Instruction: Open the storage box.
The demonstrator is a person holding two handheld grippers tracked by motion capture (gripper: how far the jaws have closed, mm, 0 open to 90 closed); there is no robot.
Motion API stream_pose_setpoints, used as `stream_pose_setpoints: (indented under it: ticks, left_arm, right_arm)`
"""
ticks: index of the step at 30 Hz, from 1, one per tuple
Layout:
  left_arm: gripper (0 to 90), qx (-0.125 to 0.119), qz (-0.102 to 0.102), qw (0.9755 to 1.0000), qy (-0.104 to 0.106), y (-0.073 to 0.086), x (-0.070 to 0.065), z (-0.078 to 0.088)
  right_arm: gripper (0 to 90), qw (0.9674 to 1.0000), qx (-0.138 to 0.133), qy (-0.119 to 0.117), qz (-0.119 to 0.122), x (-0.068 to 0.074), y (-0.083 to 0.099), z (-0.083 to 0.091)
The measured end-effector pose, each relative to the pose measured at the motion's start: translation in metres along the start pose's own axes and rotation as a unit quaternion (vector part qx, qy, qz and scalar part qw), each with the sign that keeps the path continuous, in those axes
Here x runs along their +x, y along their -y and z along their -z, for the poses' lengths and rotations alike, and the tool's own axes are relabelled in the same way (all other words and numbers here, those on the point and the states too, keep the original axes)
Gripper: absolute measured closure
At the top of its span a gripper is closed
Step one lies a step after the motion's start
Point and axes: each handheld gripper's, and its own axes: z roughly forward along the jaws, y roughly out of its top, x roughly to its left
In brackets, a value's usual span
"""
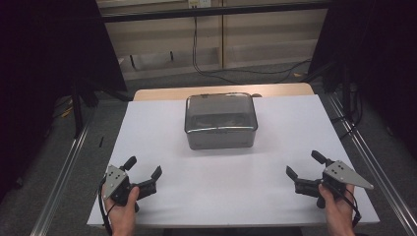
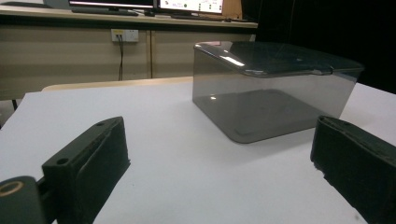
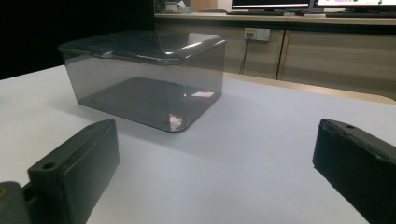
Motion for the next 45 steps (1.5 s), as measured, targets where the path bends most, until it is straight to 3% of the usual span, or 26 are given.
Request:
stream_pose_setpoints:
  ticks: [6,12,26,45]
  left_arm:
    - [4.0,0.004,0.000,1.0000,0.004,0.001,-0.002,-0.001]
    - [4.0,0.007,-0.009,0.9999,0.005,0.001,-0.004,-0.001]
    - [3.8,0.009,-0.004,0.9999,0.006,0.001,-0.005,-0.003]
    - [3.7,0.007,-0.005,1.0000,0.001,0.000,-0.004,-0.002]
  right_arm:
    - [1.0,0.9999,-0.004,0.002,0.013,0.004,-0.002,-0.009]
    - [1.0,0.9998,0.000,-0.014,0.016,0.012,-0.004,-0.020]
    - [0.2,0.9977,-0.010,-0.066,0.016,0.027,-0.015,-0.039]
    - [0.0,0.9957,-0.007,-0.091,0.017,0.048,-0.026,-0.073]
